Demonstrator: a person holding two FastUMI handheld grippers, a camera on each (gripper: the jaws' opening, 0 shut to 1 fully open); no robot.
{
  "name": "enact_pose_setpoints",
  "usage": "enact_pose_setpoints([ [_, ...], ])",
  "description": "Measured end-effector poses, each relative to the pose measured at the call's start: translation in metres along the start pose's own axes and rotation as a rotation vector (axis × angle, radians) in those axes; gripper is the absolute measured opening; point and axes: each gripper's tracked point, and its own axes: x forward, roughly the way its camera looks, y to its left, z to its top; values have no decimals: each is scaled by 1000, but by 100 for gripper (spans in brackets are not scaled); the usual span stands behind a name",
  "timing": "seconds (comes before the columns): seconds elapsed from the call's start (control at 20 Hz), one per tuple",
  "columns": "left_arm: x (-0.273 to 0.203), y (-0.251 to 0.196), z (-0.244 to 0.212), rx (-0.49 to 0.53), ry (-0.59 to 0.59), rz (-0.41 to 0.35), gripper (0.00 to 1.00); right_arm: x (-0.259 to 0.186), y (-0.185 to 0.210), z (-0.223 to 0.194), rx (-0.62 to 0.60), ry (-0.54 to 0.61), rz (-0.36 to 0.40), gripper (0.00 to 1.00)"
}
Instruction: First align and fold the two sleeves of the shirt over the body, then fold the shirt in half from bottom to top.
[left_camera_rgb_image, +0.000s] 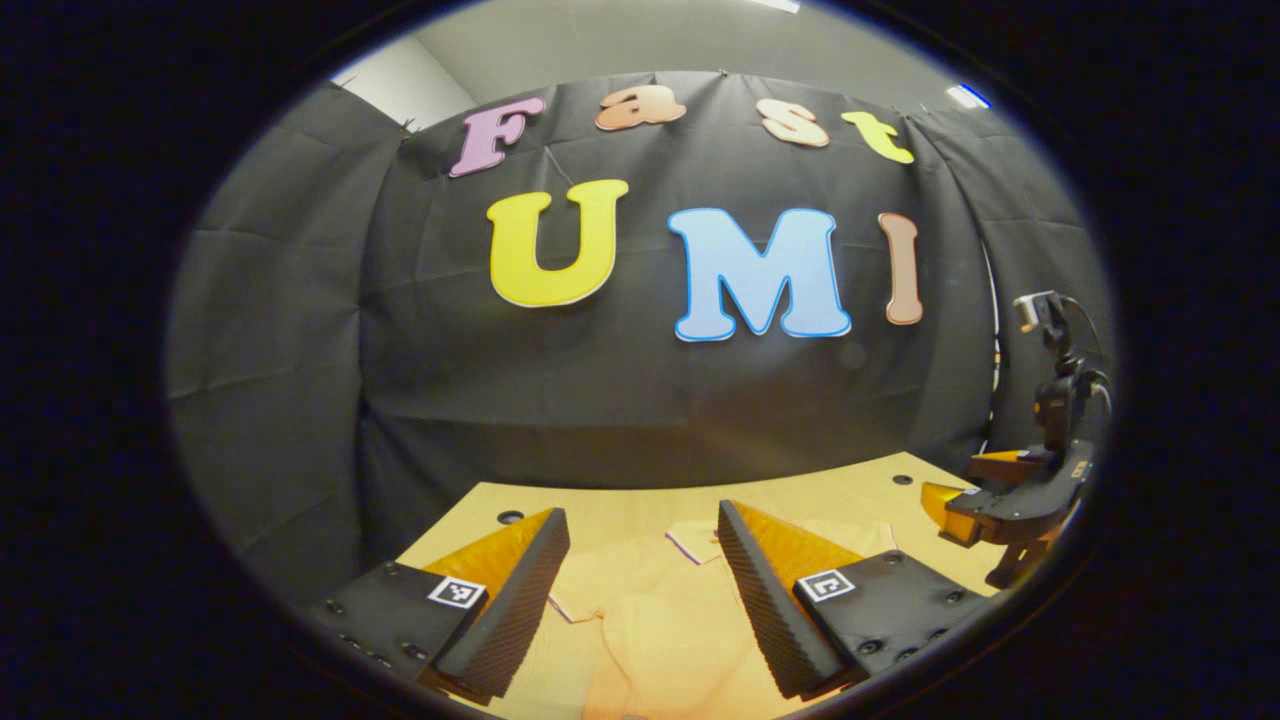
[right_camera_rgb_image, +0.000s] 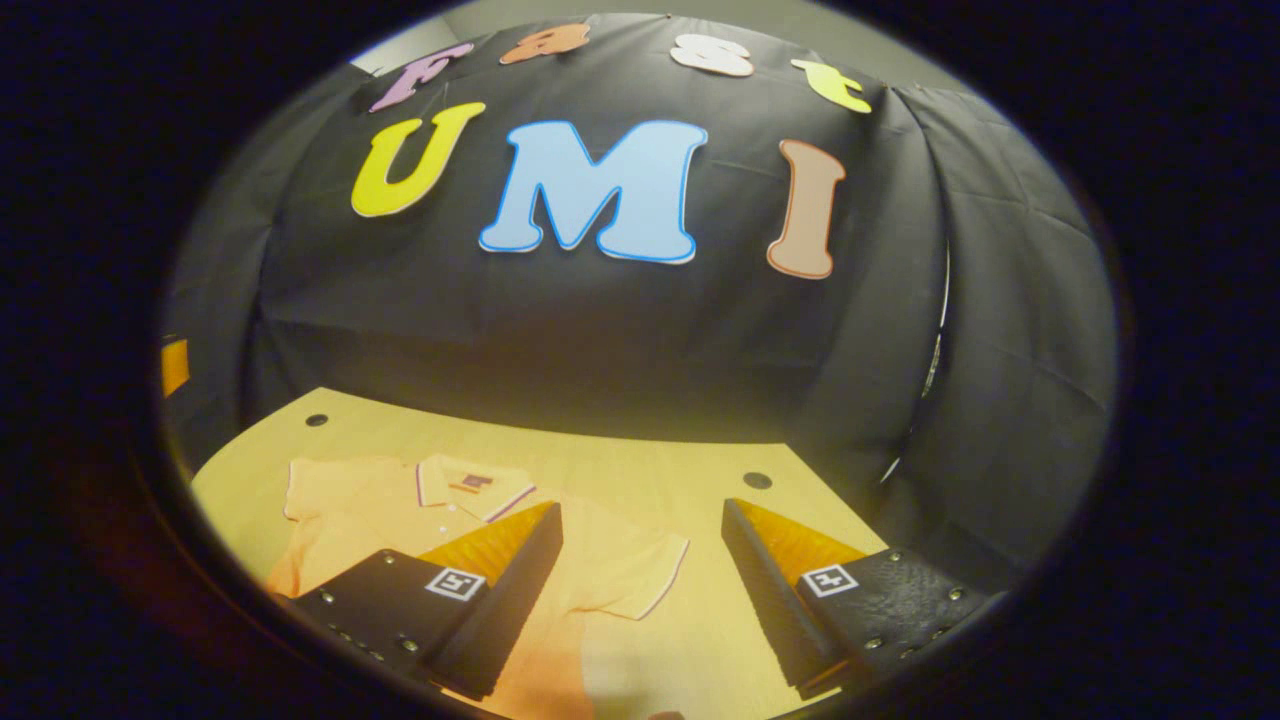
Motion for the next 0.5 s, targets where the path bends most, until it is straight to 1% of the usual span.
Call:
enact_pose_setpoints([
  [0.1,-1,2,-3,-4,6,15,96,19,-3,-13,16,47,-3,99],
  [0.15,-1,3,-4,-5,8,21,99,28,-5,-20,19,67,-7,99],
  [0.25,-4,7,-7,-12,14,36,96,44,-8,-31,27,107,-12,99],
  [0.35,-7,7,-9,-26,21,40,99,59,-9,-46,42,160,-10,99],
  [0.45,-10,6,-10,-34,21,41,99,75,-11,-66,76,230,-12,99],
  [0.5,-13,6,-10,-33,19,46,99,82,-12,-75,95,264,-14,98],
])
